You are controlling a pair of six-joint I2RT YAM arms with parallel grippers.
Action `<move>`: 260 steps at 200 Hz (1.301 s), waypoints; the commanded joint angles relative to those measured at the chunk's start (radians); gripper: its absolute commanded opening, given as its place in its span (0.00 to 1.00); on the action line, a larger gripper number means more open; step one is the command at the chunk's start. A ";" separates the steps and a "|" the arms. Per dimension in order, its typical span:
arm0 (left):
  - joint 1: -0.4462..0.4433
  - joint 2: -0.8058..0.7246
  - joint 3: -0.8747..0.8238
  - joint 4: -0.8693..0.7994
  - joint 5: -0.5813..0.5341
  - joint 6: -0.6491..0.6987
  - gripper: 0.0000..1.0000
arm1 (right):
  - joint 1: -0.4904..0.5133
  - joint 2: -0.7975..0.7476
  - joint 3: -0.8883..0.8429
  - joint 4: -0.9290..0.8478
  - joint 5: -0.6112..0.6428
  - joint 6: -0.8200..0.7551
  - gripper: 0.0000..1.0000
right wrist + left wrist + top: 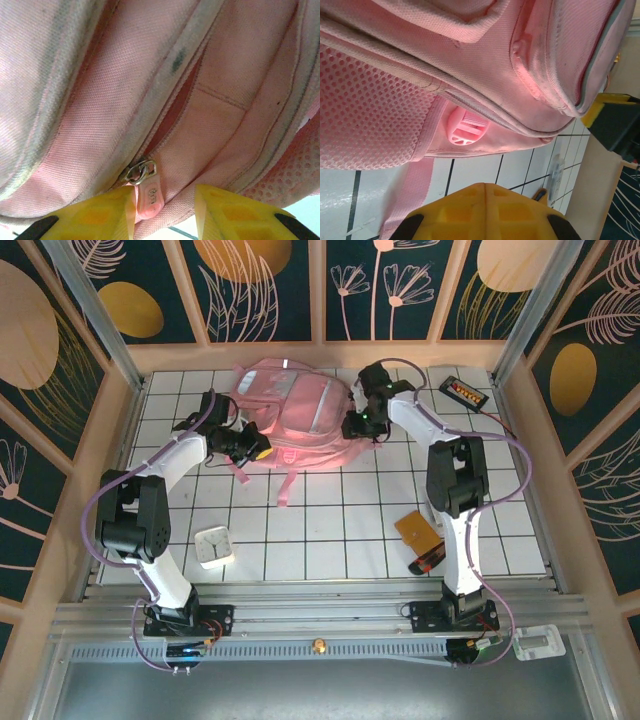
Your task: Pack the student bag
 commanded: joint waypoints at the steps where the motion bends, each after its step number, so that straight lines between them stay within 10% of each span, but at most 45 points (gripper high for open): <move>1: 0.002 -0.027 -0.014 0.023 0.034 -0.050 0.00 | 0.035 0.029 0.035 0.007 0.070 -0.047 0.36; 79: 0.001 -0.033 -0.024 0.029 0.040 -0.071 0.00 | 0.099 0.088 0.076 0.003 0.259 -0.078 0.31; 167: -0.010 -0.084 -0.077 0.068 0.056 -0.094 0.00 | 0.116 0.075 0.075 -0.002 0.303 -0.063 0.03; 260: -0.172 0.079 -0.114 0.416 0.120 -0.388 0.98 | 0.095 -0.118 -0.107 0.089 -0.178 0.075 0.00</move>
